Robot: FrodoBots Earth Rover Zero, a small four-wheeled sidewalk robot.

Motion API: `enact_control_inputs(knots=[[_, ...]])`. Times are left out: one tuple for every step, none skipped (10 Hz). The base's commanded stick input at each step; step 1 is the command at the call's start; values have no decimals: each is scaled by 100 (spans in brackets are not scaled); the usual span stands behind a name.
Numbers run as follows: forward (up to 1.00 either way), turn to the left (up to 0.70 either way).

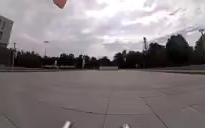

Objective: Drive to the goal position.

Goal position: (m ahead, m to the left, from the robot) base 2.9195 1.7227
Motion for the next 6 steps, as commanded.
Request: enact_control_inputs(knots=[[70, 0], [70, 0], [70, 0], [70, 0], [70, 0], [70, 0]])
